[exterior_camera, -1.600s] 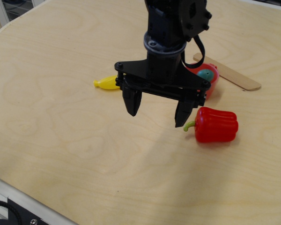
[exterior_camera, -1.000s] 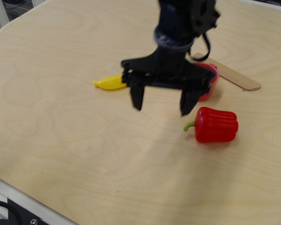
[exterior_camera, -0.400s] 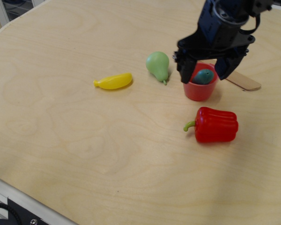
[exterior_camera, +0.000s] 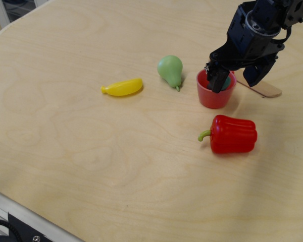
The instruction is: Take cucumber out of cup
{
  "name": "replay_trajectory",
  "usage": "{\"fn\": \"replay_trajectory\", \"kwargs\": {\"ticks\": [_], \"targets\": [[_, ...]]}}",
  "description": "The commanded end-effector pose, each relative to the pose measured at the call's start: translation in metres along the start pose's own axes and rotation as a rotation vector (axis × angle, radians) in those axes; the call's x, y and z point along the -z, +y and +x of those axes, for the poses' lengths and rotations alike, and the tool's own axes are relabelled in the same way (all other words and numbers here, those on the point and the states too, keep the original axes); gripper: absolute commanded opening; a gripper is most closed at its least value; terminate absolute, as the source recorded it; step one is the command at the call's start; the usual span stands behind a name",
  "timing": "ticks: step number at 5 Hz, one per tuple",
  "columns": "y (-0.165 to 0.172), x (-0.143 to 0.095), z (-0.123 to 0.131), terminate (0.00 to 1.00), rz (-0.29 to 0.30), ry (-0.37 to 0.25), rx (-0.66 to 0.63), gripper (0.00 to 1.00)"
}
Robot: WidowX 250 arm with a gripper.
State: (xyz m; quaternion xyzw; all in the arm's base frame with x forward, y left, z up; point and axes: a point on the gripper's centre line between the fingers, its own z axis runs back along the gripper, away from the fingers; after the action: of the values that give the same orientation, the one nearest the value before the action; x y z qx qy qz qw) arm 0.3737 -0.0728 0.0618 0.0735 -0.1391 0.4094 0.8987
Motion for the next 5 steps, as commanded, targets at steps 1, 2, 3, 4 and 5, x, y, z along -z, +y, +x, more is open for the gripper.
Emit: {"fn": "replay_trajectory", "kwargs": {"ticks": [1,2,3,4,5], "targets": [[-0.009,-0.009,0.023,0.00,-0.053,-0.022,-0.046,1.00],[-0.009,-0.007,0.025,0.00,-0.052,-0.010,-0.056,1.00],[-0.007,-0.006,0.028,0.00,-0.058,-0.011,-0.068,0.00],[-0.004,-0.005,0.028,0.00,-0.055,0.002,-0.066,0.00],[0.002,-0.009,0.026,0.00,-0.066,0.001,-0.064,0.00]]}}
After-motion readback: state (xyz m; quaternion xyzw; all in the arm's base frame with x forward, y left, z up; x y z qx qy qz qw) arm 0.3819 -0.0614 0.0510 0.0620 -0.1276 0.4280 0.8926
